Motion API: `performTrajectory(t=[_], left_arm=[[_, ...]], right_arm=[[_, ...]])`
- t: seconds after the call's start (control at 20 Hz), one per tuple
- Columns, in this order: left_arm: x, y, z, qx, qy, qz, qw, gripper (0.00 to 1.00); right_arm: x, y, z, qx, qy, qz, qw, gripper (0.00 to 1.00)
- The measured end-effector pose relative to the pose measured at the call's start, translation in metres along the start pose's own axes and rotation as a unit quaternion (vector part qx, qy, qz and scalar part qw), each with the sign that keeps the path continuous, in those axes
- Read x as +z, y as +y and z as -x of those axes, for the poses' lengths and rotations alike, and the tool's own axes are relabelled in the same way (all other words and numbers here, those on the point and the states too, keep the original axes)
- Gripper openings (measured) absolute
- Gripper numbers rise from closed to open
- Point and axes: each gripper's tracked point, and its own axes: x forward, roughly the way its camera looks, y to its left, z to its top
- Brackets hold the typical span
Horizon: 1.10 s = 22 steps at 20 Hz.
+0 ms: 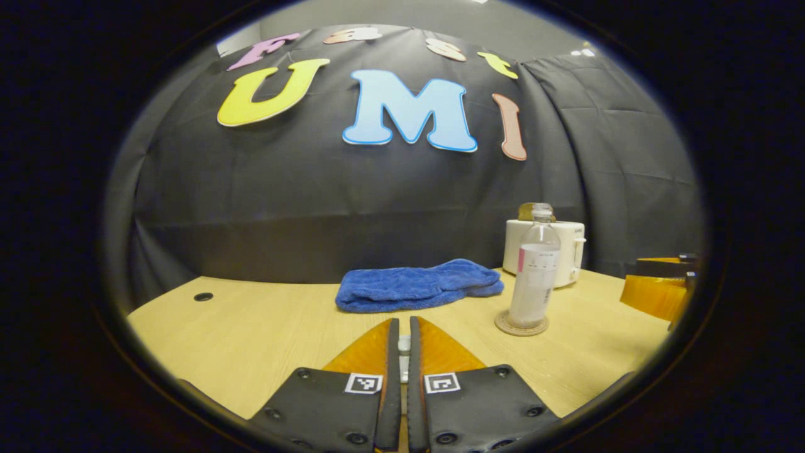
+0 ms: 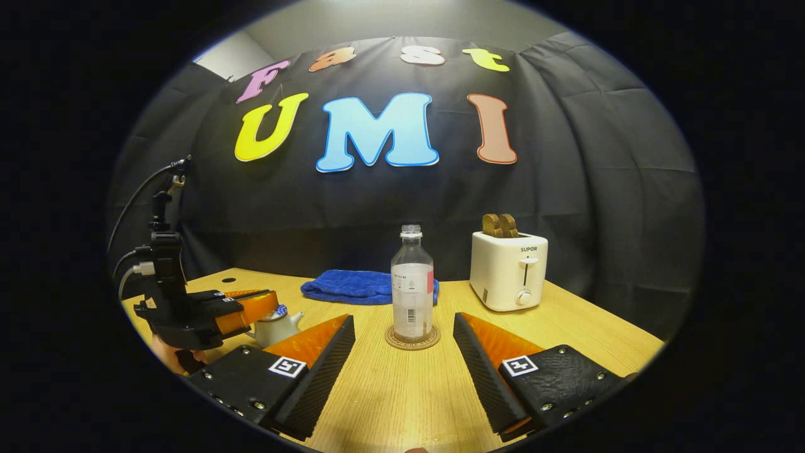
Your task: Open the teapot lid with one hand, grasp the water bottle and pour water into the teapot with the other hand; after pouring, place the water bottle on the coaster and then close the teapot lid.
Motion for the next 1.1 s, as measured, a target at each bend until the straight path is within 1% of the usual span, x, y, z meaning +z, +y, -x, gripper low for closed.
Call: performTrajectory(t=[0.05,0.1,0.15,0.25,0.3,0.35,0.4,0.5,0.55,0.6,0.7,0.75,0.8,0.85,1.1], left_arm=[[0.001,0.001,0.002,0.002,0.001,0.0,1.0,0.14],[0.0,0.001,0.004,0.002,0.0,0.003,1.0,0.14],[0.002,0.002,0.004,0.001,-0.002,0.005,1.0,0.19],[0.006,0.003,0.01,0.007,-0.004,0.002,1.0,0.2],[0.006,0.003,0.015,0.01,-0.007,0.001,1.0,0.25],[0.011,0.002,0.017,0.008,-0.011,0.0,1.0,0.34],[0.014,0.001,0.021,0.005,-0.014,0.0,1.0,0.39],[0.018,-0.004,0.033,-0.003,-0.017,-0.001,1.0,0.45],[0.02,-0.005,0.038,-0.004,-0.018,0.001,1.0,0.53],[0.021,-0.006,0.045,-0.008,-0.02,0.006,1.0,0.56],[0.025,-0.013,0.059,-0.02,-0.023,0.019,0.999,0.79],[0.028,-0.015,0.067,-0.02,-0.023,0.023,0.999,0.9],[0.03,-0.014,0.075,-0.018,-0.026,0.026,0.999,0.94],[0.033,-0.013,0.084,-0.016,-0.027,0.028,0.999,0.96],[0.039,-0.017,0.125,-0.008,-0.036,0.031,0.999,0.95]], right_arm=[[0.0,0.0,0.001,0.0,0.001,0.002,1.0,0.98],[0.0,0.0,0.001,-0.002,0.0,0.005,1.0,0.98],[0.0,0.0,0.001,-0.004,0.0,0.009,1.0,0.98],[0.0,-0.001,0.001,-0.007,-0.001,0.015,1.0,0.98],[0.001,-0.001,0.001,-0.009,-0.003,0.018,1.0,0.98],[0.001,0.0,0.001,-0.009,-0.003,0.021,1.0,0.98],[-0.001,0.0,0.003,-0.009,-0.001,0.025,1.0,0.98],[-0.005,-0.002,0.007,-0.012,0.008,0.038,0.999,0.98],[-0.005,-0.002,0.011,-0.013,0.009,0.043,0.999,0.98],[-0.003,-0.001,0.016,-0.014,0.008,0.047,0.999,0.98],[-0.002,0.003,0.026,-0.013,0.008,0.054,0.998,0.98],[-0.001,0.005,0.032,-0.012,0.007,0.057,0.998,0.98],[0.001,0.007,0.037,-0.011,0.007,0.059,0.998,0.98],[0.002,0.01,0.044,-0.009,0.006,0.061,0.998,0.98],[0.006,0.02,0.075,0.001,0.002,0.068,0.998,0.98]])
